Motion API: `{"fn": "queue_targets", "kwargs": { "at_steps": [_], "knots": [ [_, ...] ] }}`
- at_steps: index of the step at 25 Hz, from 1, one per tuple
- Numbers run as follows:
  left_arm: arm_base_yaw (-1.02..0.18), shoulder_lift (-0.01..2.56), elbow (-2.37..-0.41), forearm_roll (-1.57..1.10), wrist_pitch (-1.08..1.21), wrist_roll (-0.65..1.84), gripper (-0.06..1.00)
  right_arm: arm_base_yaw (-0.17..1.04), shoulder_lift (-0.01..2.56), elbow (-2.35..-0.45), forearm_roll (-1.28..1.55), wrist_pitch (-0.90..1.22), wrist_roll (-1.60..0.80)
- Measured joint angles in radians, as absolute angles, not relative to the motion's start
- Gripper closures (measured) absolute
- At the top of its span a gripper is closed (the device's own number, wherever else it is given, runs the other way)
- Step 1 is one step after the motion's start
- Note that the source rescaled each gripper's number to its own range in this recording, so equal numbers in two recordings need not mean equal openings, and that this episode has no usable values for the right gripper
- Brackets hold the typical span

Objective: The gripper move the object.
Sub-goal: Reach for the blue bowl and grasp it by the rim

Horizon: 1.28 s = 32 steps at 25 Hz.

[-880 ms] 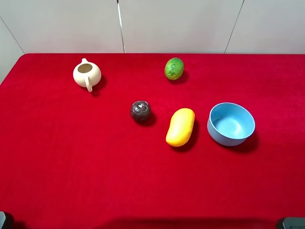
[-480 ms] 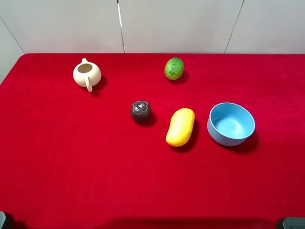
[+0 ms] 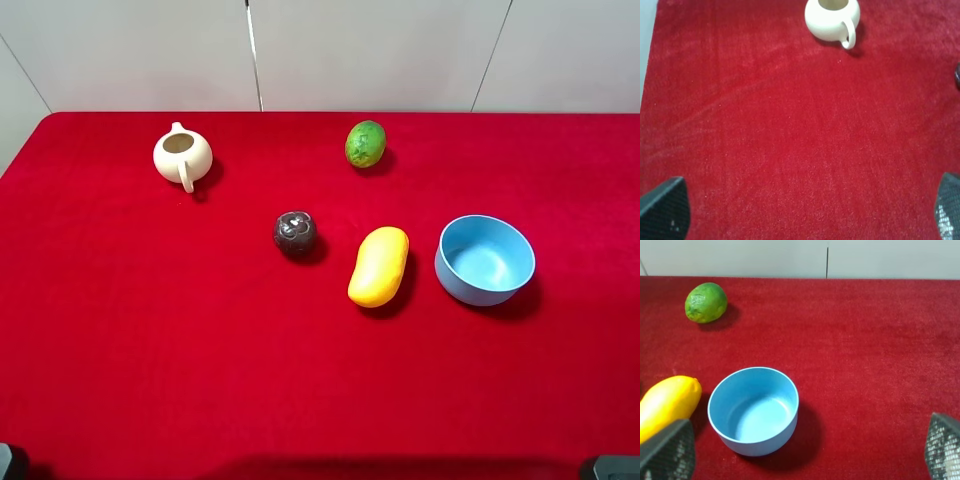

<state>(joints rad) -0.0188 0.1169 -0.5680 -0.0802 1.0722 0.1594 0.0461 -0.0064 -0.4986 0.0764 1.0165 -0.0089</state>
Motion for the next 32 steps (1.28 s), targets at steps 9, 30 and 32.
{"fn": "queue_targets", "kwargs": {
  "at_steps": [9,30,32],
  "knots": [
    [-0.019,0.392,-0.722,-0.139,1.072,0.245,-0.05,0.046,-0.006,-0.499,0.076,1.016,-0.009],
    [-0.297,1.057,-1.0,-0.231,1.058,0.381,-0.04,0.046,-0.006,-0.499,0.076,1.016,-0.009],
    [-0.334,1.122,-1.041,-0.231,1.057,0.381,-0.04,0.046,-0.006,-0.499,0.076,1.016,-0.009]
  ]
}}
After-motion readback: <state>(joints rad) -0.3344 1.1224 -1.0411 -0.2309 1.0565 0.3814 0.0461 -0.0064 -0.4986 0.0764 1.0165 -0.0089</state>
